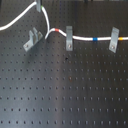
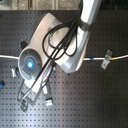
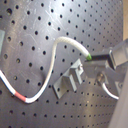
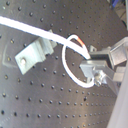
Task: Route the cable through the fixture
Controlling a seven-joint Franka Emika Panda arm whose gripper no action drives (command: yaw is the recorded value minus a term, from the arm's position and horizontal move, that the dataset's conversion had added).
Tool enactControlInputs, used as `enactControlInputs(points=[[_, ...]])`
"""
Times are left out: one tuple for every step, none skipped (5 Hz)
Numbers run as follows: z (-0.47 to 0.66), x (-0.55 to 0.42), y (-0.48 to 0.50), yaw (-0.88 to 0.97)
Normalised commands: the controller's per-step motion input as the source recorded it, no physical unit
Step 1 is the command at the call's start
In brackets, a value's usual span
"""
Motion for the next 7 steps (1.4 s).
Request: enactControlInputs(points=[[0.39,-0.127,0.086,0.73],[0.33,-0.022,0.021,0.78],[0.19,-0.063,0.046,0.64],[0.0,-0.02,-0.016,0.24],[0.01,-0.433,-0.231,0.0],[0.13,-0.763,-0.136,0.01],[0.0,-0.021,-0.015,0.0]])
